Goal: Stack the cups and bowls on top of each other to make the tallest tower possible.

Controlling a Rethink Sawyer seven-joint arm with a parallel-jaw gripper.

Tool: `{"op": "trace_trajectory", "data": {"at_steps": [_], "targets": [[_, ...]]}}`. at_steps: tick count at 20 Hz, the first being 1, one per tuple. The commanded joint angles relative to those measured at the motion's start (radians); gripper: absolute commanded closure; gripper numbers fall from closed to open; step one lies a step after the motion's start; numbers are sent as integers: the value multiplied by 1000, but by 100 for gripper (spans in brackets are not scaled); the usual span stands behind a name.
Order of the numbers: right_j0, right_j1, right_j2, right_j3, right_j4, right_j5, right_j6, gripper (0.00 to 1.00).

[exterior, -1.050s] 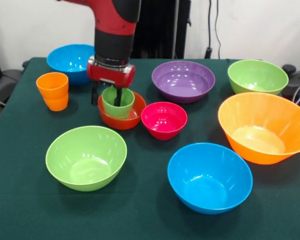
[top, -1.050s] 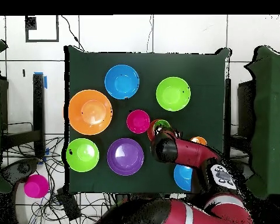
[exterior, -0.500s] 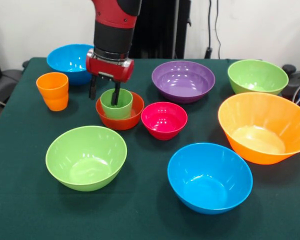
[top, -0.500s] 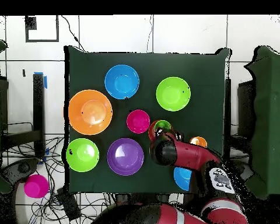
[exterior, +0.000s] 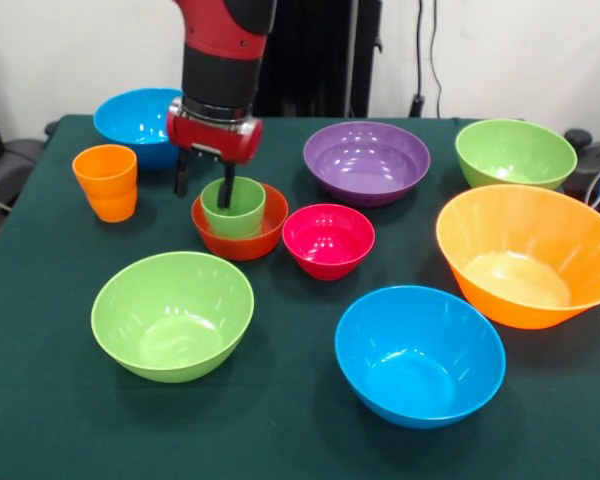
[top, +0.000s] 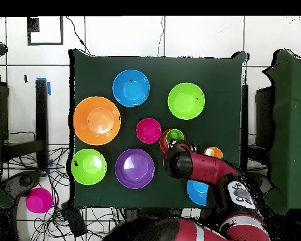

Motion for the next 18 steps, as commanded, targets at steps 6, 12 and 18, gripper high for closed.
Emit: {"op": "trace_trajectory", "data": {"at_steps": [6,12,18], "targets": [[-33,-423,185,118,33,428,-92,0],[-46,-534,210,159,43,527,-124,0],[-64,-551,225,201,45,498,-91,0]]}}
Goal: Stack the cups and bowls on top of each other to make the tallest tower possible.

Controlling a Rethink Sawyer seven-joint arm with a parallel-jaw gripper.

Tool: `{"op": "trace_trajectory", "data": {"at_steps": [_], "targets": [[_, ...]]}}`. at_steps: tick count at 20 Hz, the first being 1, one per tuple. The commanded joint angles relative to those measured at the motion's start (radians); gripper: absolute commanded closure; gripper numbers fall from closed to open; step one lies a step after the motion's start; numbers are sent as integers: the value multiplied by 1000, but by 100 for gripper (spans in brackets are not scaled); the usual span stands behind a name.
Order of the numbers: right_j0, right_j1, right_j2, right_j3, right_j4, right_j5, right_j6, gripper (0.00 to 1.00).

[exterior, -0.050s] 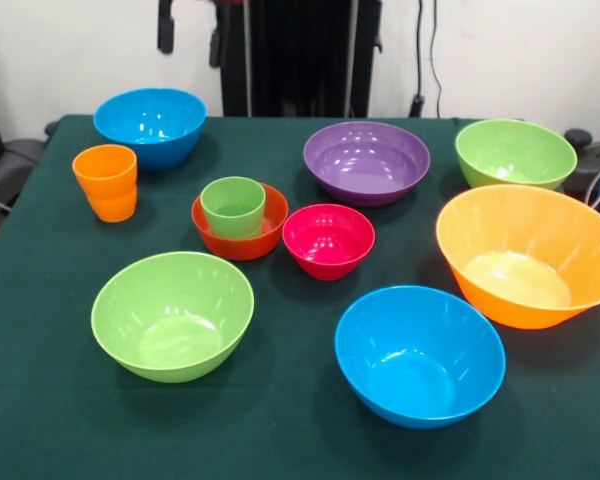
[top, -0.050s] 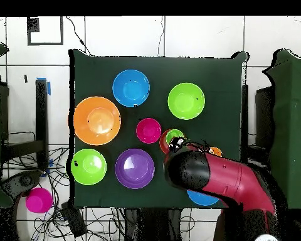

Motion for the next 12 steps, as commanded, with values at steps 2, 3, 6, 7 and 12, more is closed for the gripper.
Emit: {"op": "trace_trajectory", "data": {"at_steps": [2,3,6,7,12], "targets": [[-13,-69,120,132,7,50,-61,0],[-6,-70,114,142,5,42,-43,0],[10,-61,120,185,6,-12,4,0],[18,-59,116,191,4,-26,21,0],[67,-29,87,230,0,-123,118,0]]}}
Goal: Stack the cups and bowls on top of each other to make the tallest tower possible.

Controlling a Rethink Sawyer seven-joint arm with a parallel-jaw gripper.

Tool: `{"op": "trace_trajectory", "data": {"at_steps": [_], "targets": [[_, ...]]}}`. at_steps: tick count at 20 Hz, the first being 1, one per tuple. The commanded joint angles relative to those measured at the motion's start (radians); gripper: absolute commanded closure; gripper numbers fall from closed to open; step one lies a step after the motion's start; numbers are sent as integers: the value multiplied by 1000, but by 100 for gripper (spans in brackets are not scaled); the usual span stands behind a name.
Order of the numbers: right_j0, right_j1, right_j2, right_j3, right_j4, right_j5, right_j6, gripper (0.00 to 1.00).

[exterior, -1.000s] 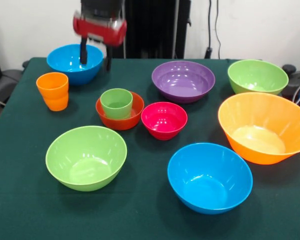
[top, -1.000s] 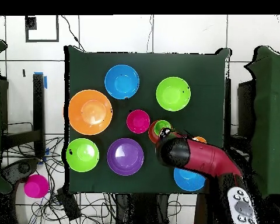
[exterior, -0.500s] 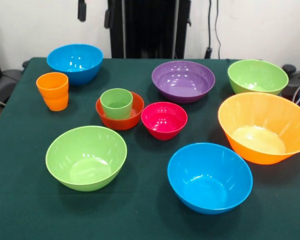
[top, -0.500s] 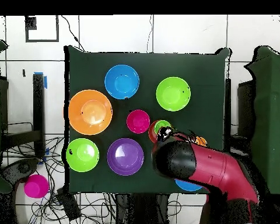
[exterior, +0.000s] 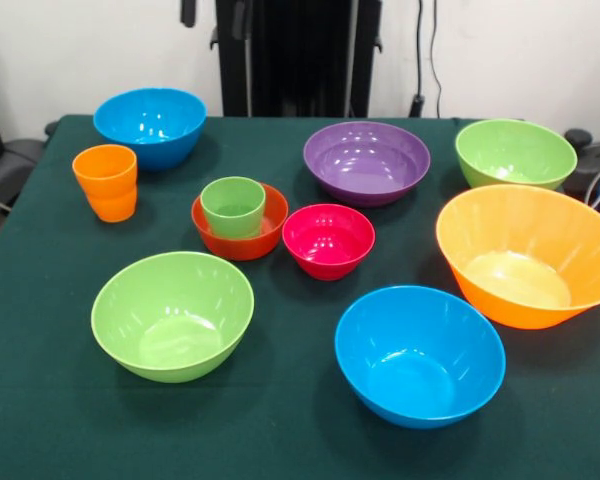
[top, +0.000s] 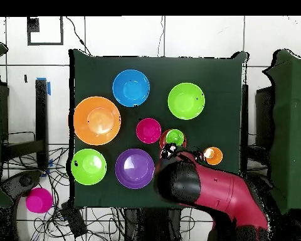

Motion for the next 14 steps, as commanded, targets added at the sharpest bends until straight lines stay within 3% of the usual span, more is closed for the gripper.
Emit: {"op": "trace_trajectory", "data": {"at_steps": [1,8,14], "targets": [[67,59,61,142,-3,-106,135,0],[121,123,47,138,26,-188,188,0],[130,213,64,69,34,-233,165,0]]}}
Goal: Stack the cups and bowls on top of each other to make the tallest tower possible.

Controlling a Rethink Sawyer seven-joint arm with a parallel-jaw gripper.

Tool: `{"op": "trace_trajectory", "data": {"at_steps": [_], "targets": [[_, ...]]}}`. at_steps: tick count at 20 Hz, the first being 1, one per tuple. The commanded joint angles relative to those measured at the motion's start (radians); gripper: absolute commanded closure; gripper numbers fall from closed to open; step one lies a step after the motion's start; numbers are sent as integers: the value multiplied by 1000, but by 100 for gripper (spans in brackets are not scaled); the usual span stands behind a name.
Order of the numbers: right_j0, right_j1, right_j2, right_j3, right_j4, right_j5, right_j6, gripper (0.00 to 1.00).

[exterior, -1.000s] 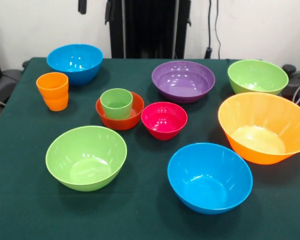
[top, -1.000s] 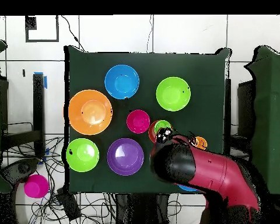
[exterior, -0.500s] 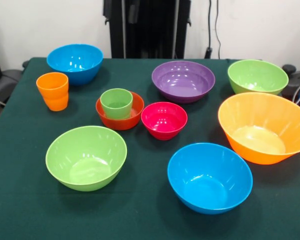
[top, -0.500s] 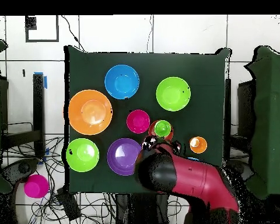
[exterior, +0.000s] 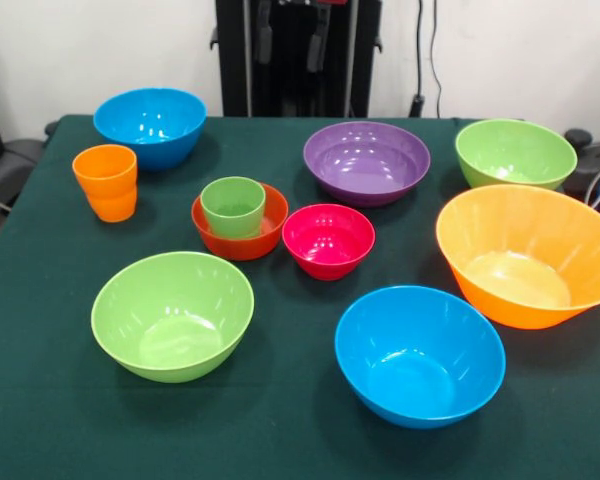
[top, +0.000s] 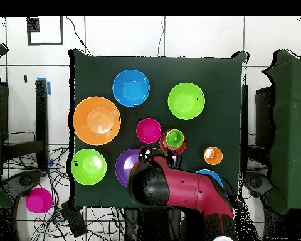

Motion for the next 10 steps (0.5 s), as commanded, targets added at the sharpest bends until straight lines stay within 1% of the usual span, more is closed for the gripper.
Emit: {"op": "trace_trajectory", "data": {"at_steps": [1,5,9,10], "targets": [[30,154,61,-7,34,-67,163,0],[74,208,37,-73,60,-70,187,0],[103,322,18,-182,93,-79,194,0],[118,370,-1,-222,102,-76,198,0]]}}
